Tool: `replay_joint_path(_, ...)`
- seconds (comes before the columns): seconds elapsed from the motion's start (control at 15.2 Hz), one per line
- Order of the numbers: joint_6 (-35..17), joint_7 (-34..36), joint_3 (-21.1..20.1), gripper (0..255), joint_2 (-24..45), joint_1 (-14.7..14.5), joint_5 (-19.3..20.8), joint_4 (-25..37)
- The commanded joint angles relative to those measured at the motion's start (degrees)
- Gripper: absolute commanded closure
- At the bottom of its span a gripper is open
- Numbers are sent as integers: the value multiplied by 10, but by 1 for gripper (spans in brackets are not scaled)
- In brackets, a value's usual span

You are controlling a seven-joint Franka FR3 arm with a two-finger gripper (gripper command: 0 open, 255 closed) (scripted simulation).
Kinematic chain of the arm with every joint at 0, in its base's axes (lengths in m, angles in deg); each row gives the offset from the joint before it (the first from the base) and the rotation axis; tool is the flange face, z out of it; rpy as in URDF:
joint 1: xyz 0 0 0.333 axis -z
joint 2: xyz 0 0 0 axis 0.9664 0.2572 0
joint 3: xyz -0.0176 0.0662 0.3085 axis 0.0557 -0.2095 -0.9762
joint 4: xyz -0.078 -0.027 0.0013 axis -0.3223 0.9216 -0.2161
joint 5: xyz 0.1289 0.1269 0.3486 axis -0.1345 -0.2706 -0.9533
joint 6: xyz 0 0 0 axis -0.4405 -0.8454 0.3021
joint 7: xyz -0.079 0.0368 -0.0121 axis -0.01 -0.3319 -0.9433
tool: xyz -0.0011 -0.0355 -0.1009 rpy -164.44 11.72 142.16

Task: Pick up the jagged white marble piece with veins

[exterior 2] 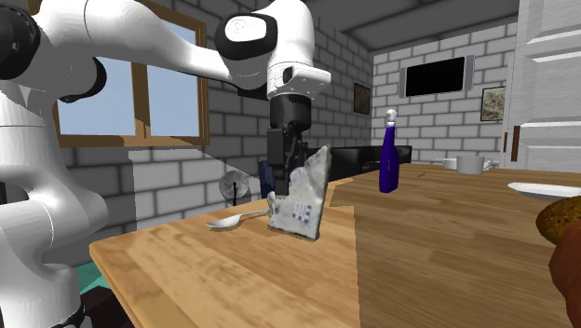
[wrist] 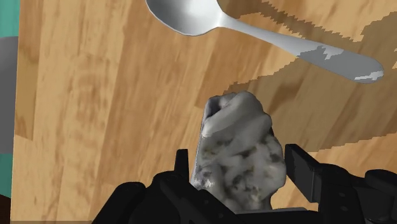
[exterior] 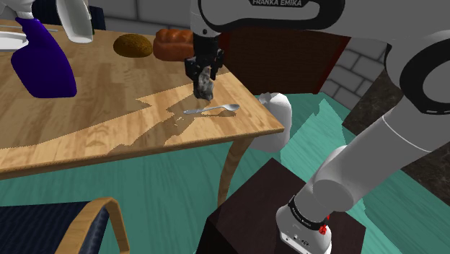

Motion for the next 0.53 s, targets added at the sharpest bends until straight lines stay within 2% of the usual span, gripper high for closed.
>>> replay_joint_path(0.0,12,-2,0,255,2,0,0,13)
replay_joint_path(0.46,66,-9,-1,255,10,0,2,77)
